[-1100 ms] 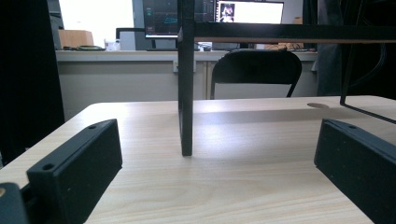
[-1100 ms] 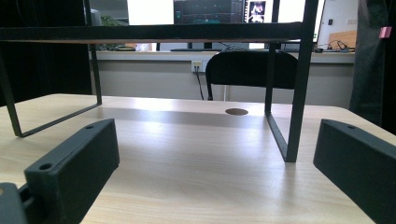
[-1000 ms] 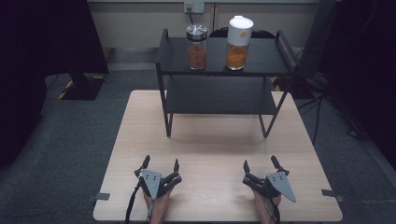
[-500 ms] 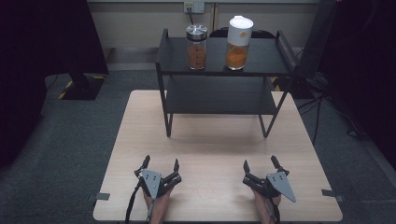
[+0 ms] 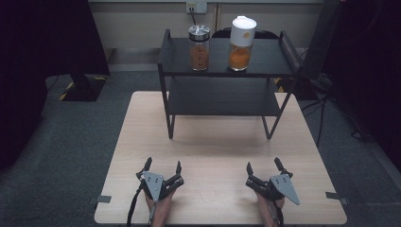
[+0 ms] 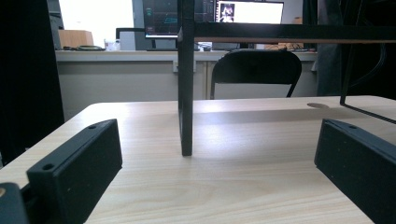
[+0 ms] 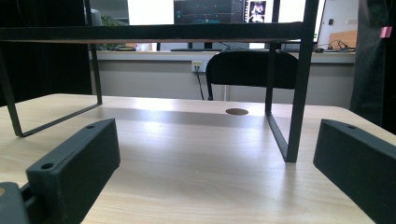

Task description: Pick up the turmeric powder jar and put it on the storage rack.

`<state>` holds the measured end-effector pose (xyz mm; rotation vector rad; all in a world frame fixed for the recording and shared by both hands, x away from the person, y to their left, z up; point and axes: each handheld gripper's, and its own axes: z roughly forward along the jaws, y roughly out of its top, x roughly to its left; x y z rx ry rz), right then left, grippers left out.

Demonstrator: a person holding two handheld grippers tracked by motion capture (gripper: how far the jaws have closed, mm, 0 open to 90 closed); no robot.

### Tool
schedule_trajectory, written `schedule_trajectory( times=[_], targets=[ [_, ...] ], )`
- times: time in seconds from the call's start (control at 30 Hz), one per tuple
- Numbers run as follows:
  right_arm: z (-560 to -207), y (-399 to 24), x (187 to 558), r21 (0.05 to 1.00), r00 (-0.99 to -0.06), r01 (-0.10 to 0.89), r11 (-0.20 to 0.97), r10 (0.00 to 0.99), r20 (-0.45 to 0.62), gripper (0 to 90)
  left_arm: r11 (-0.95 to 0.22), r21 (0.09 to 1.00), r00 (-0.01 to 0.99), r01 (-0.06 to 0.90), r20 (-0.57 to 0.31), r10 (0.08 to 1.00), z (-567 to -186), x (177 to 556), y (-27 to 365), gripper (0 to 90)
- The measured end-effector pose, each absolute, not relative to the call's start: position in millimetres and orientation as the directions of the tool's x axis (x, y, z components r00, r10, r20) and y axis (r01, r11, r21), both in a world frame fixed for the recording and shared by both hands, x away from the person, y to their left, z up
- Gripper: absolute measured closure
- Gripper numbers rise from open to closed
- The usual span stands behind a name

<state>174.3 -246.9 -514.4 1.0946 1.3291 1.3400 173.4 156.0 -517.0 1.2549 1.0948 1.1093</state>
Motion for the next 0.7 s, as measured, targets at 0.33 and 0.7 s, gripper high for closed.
schedule_trajectory(
  times=[0.33,0.7],
  targets=[
    [-514.4,-246.9,174.3,1.0,-0.177,-0.022,0.01,0.984,-0.014,0.0,0.007,1.0,0.14,-0.018,-0.005,0.99,-517.0,173.4,156.0,0.3],
    [-514.4,-246.9,174.4,1.0,-0.177,-0.023,0.01,0.984,-0.014,0.0,0.009,1.0,0.151,-0.018,-0.006,0.988,-517.0,173.9,157.9,0.0]
  ],
)
